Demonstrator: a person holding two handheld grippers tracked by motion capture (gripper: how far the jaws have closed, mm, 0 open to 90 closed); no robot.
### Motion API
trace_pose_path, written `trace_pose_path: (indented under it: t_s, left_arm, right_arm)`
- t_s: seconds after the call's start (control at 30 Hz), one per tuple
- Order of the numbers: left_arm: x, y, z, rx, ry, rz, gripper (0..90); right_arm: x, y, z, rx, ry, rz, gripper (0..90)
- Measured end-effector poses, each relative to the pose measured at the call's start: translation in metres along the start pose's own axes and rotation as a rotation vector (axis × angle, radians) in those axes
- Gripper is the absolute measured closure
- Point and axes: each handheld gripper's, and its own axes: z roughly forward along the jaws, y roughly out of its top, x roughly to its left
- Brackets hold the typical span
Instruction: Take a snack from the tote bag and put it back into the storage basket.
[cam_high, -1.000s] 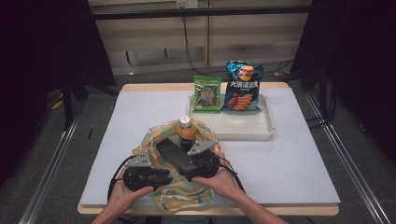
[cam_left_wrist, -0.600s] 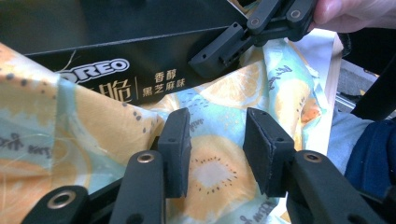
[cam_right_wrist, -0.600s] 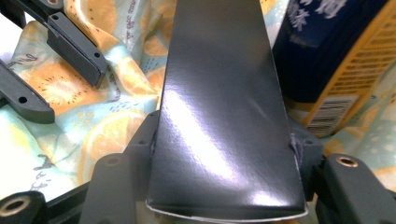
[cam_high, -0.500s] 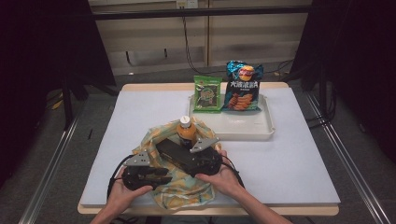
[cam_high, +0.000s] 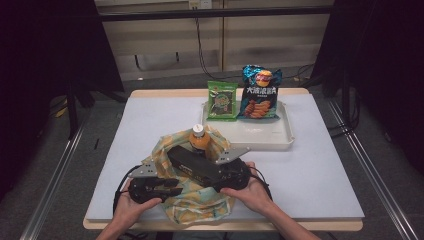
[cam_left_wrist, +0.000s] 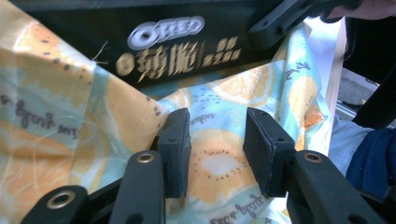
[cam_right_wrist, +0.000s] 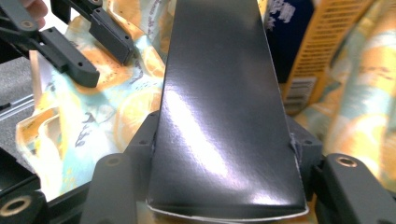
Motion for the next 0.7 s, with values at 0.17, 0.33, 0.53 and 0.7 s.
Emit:
trace_pose_path:
  t_s: [0.17,0.33,0.53,0.7]
  left_arm:
    - [0.002,0.001,-0.004,-0.007,0.006,0.008,59.7]
    - [0.003,0.000,-0.006,-0.018,0.011,0.015,58.4]
    - [0.001,0.001,-0.011,-0.046,0.025,0.010,52.5]
    - [-0.001,0.001,-0.014,-0.076,0.019,0.011,49.6]
  right_arm:
    - [-0.002,-0.004,-0.015,-0.025,0.004,0.000,43.3]
    - [0.000,-0.007,-0.022,-0.046,0.022,-0.005,43.3]
    - [0.001,-0.002,-0.027,-0.068,0.033,-0.030,43.3]
    - [0.002,0.000,-0.027,-0.086,0.044,-0.044,43.3]
